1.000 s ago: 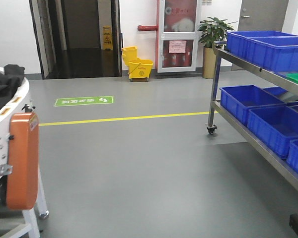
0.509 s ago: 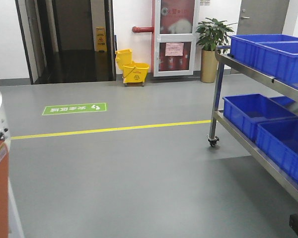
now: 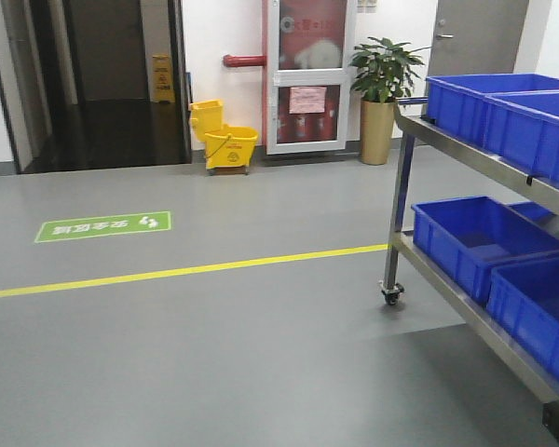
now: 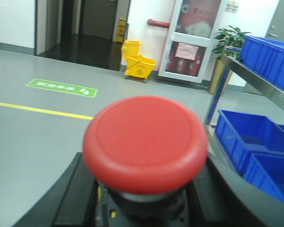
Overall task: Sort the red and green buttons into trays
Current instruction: 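Drive the base to the shelf with the green and red trays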
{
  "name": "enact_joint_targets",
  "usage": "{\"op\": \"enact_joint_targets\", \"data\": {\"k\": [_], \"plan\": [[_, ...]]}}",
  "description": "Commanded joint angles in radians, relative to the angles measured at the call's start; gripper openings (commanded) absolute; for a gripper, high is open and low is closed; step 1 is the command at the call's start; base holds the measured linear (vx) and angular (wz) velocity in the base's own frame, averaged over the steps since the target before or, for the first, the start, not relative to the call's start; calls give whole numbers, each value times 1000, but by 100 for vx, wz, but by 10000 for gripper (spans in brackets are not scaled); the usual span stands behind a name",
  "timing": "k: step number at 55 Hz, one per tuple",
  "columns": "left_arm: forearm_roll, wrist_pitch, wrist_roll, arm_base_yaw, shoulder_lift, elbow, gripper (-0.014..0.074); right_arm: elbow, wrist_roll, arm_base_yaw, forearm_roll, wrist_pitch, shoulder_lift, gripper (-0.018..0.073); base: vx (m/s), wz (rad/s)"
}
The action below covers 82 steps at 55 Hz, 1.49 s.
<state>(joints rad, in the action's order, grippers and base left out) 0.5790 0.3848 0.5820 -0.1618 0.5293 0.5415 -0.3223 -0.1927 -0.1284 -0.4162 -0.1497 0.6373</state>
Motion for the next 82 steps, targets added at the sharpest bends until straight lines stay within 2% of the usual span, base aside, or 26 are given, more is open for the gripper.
{"op": "enact_joint_targets", "data": {"k": [1, 58, 82], "plan": [[12, -76, 1, -5, 5, 34, 5, -32, 5, 0, -3, -86, -3, -9, 58, -22], [12, -76, 1, -5, 4, 34, 5, -32, 5, 0, -3, -87, -1, -9, 54, -25], [12, -76, 1, -5, 4, 34, 5, -32, 5, 0, -3, -87, -1, -9, 41, -63]]}}
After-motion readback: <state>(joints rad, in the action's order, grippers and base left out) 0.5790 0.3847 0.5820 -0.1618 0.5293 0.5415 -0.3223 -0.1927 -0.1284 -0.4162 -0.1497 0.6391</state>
